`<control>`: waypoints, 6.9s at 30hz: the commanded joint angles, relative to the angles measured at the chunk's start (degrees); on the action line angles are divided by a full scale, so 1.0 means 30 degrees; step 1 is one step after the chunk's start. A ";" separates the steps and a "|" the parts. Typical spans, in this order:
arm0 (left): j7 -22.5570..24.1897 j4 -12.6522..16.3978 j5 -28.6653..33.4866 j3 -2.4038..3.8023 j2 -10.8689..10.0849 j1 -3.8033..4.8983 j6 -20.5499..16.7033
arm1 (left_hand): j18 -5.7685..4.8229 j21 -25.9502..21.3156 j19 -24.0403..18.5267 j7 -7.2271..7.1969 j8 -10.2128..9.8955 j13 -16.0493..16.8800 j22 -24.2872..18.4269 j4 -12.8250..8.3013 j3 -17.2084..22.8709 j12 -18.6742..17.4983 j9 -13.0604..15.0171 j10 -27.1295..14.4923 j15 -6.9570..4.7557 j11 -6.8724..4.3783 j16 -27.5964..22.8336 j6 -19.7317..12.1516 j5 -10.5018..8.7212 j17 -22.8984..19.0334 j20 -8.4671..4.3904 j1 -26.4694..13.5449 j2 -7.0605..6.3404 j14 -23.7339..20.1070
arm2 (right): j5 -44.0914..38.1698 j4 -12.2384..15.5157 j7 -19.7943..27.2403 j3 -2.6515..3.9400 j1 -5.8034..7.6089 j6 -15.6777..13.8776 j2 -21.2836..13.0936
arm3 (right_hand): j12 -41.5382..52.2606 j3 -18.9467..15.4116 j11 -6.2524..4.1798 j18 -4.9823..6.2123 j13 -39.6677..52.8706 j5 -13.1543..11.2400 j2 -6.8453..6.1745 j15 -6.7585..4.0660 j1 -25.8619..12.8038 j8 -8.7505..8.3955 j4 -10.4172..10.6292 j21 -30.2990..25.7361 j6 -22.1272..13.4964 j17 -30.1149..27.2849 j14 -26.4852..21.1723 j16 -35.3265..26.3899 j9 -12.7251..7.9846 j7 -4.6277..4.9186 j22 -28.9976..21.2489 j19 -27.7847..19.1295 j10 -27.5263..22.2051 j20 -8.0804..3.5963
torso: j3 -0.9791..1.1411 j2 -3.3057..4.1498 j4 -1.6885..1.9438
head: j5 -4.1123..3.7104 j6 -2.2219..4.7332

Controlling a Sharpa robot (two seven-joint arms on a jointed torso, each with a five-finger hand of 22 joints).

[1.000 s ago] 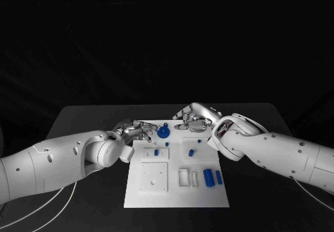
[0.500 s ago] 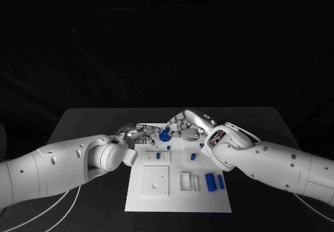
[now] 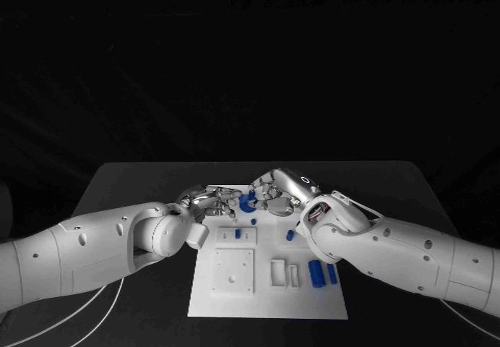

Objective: Assemble the parts on the task board

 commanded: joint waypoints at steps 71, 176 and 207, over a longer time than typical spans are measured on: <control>-0.7259 -0.1741 -3.0745 0.0711 0.2048 0.1118 0.1059 | 0.0229 -0.0075 0.1076 0.0680 -0.0057 -0.0428 -0.1494 0.1353 -0.5922 -0.0390 -0.2537 -0.0686 0.0037 0.0239 -0.0425 -0.1951 0.1003 0.0512 0.0091 0.1500 -0.1776 0.1052 | 0.3109 -0.0276 -0.0582 -0.0012 -0.0160 0.0225 -0.1259 | 0.0248 0.1124 -0.0148 -0.0117 0.0976 0.0888 -0.0231 -0.0151 -0.0502 -0.0073 0.0675 0.1216 0.0595 0.1705 0.1101 0.1430 -0.0005 -0.0173 0.0339 0.0270 0.0688 -0.0236 | 0.0025 0.0017 -0.0065 | -0.0113 -0.0307; -0.5170 -0.5827 -2.9406 0.0040 0.5046 -0.0131 0.3011 | 0.0301 -0.0080 0.0924 0.0813 -0.0082 0.0348 -0.0031 0.2007 -0.4621 0.0799 -0.2639 -0.1374 0.0062 0.0319 0.0334 -0.2854 0.1755 0.1022 0.0137 0.1103 0.0188 0.0776 | 0.4118 0.0162 -0.0485 0.0302 -0.0142 0.0369 -0.1487 | 0.0162 0.1450 -0.0158 -0.0112 0.1007 0.2023 -0.0337 -0.0158 -0.0678 -0.0074 0.0973 0.1272 0.0528 0.1733 0.1106 0.1328 -0.0005 -0.0159 0.0325 0.0233 0.0666 -0.0241 | 0.0010 0.0000 -0.0023 | -0.0852 -0.1044; -0.4493 -0.6365 -2.8604 0.0044 0.5037 -0.0322 0.1085 | 0.0324 0.0377 0.1511 0.0212 -0.0052 -0.0093 0.0999 0.0176 -0.2966 -0.0203 -0.2389 0.0546 -0.0410 -0.0009 0.0606 -0.0407 0.4685 0.1210 -0.0344 0.0888 0.0884 0.1744 | 0.4205 0.0109 -0.0462 0.0304 -0.0136 0.0431 -0.1552 | 0.0167 0.1489 -0.0157 -0.0116 0.1025 0.2050 -0.0334 -0.0157 -0.0696 -0.0068 0.1006 0.1278 0.0541 0.1744 0.1104 0.1327 -0.0002 -0.0162 0.0325 0.0227 0.0672 -0.0242 | -0.0018 -0.0023 -0.0014 | -0.0894 -0.1001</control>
